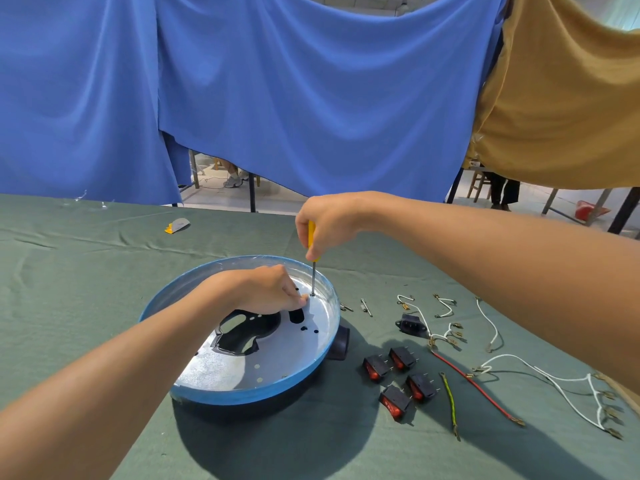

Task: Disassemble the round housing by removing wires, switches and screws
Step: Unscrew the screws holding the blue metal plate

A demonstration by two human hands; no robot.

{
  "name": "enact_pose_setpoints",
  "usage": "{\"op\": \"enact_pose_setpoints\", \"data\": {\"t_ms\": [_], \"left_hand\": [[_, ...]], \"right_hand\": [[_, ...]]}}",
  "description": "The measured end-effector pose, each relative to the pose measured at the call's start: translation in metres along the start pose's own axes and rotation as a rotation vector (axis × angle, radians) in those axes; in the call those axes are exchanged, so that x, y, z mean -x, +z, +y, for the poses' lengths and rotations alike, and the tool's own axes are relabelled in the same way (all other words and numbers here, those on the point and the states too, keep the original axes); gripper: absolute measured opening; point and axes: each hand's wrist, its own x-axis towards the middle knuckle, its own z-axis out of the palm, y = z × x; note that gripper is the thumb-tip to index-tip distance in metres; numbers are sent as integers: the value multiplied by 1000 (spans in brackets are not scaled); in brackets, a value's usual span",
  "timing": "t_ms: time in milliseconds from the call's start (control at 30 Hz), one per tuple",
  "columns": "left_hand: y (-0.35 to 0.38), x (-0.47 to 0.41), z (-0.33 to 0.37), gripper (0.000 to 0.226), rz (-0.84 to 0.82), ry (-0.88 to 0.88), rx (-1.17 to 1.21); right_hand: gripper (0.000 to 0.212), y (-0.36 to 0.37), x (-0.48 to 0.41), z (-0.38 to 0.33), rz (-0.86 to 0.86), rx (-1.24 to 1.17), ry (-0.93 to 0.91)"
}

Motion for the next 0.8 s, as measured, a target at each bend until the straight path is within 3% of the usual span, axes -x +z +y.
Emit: {"op": "enact_pose_setpoints", "data": {"t_ms": [67, 133, 300, 433, 633, 800], "left_hand": [[0, 0, 0, 46, -6, -6, 0], [0, -1, -1, 48, -3, -11, -3], [1, -1, -1, 49, 10, -11, -5], [2, -1, -2, 47, 18, -10, -5], [2, -1, -2, 46, 13, 9, 5], [1, 0, -1, 46, 8, 10, -7]], "right_hand": [[50, -1, 1, -1, 40, 72, 68], [56, -4, 2, -2, 34, 140, 112], [30, -4, 3, -3, 37, 217, 67], [13, -7, 6, 0, 18, 51, -34], [62, -2, 1, -1, 17, 74, 111], [30, -6, 3, -3, -2, 235, 57]]}}
